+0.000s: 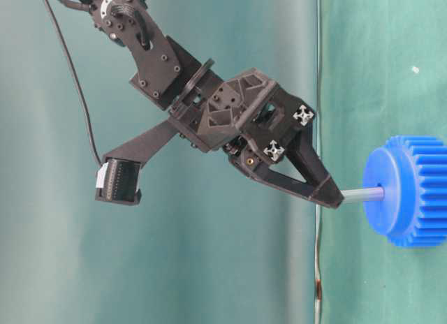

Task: Insert the shaft into the center hole of the gear.
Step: 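Carry the held shaft over the blue gear's center hole, then lower the shaft into the gear's center hole with the right gripper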

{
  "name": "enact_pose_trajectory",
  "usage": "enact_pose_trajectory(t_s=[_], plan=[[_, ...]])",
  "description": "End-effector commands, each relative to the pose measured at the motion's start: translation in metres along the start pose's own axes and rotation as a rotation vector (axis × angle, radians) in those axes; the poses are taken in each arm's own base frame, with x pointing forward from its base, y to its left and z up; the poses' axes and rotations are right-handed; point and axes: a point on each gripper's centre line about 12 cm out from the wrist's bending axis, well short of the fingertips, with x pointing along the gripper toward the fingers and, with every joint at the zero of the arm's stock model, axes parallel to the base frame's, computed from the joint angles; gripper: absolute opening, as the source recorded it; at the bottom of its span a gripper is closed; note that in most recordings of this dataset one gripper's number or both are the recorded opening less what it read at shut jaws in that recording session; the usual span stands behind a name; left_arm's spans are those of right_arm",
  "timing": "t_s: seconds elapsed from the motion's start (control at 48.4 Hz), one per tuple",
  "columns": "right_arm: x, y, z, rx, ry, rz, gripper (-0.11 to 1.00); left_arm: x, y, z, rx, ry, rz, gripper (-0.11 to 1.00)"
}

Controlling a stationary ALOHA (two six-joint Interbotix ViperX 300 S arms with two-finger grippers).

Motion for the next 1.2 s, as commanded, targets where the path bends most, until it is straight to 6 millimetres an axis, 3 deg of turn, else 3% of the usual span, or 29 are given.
enact_pose_trajectory(t_s=[0.0,0.95,1.178], plan=[[-0.006,0.002,0.007,0.000,-0.027,0.004,0.16,0.002,0.000,0.011,0.002,-0.029,-0.001,0.00],[-0.027,-0.005,0.020,0.006,-0.079,-0.007,0.16,0.002,0.000,0.011,0.002,-0.029,-0.001,0.00],[-0.024,-0.005,0.022,0.006,-0.099,-0.007,0.16,0.002,0.000,0.011,0.002,-0.029,-0.001,0.00]])
